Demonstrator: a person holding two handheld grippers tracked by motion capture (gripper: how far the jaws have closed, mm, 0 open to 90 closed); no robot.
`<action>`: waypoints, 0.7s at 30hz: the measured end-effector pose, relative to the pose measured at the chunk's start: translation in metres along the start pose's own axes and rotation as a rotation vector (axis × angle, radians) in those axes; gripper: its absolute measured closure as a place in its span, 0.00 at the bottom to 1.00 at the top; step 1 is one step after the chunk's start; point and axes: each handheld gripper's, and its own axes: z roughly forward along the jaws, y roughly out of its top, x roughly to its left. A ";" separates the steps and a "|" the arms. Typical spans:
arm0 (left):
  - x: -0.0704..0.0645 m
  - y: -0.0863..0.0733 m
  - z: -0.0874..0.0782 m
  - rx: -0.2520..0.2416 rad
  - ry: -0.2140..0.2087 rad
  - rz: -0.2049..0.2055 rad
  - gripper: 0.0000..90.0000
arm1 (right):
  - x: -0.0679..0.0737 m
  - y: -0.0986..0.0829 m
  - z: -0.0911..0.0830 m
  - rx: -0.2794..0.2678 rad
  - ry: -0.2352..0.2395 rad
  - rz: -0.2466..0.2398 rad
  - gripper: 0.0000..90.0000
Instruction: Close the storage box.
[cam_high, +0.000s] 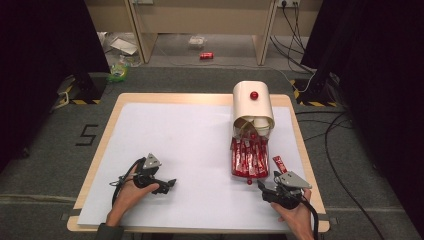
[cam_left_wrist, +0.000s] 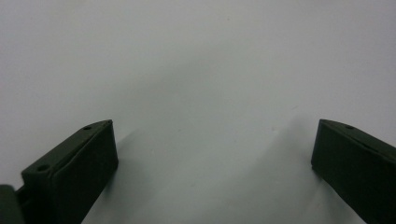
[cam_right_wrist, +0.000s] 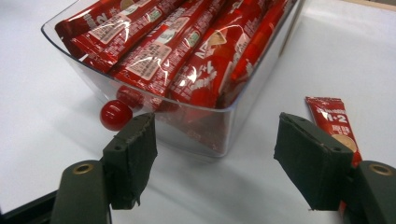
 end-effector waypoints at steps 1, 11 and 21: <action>0.000 0.000 0.000 0.000 0.000 0.000 0.00 | 0.000 0.000 0.001 -0.001 0.001 -0.003 0.33; 0.000 0.000 0.000 0.000 0.000 0.001 0.00 | 0.004 0.002 0.005 0.016 0.005 -0.024 0.33; 0.000 0.000 0.000 0.000 0.001 0.001 0.00 | 0.003 0.003 0.007 0.016 -0.009 -0.030 0.33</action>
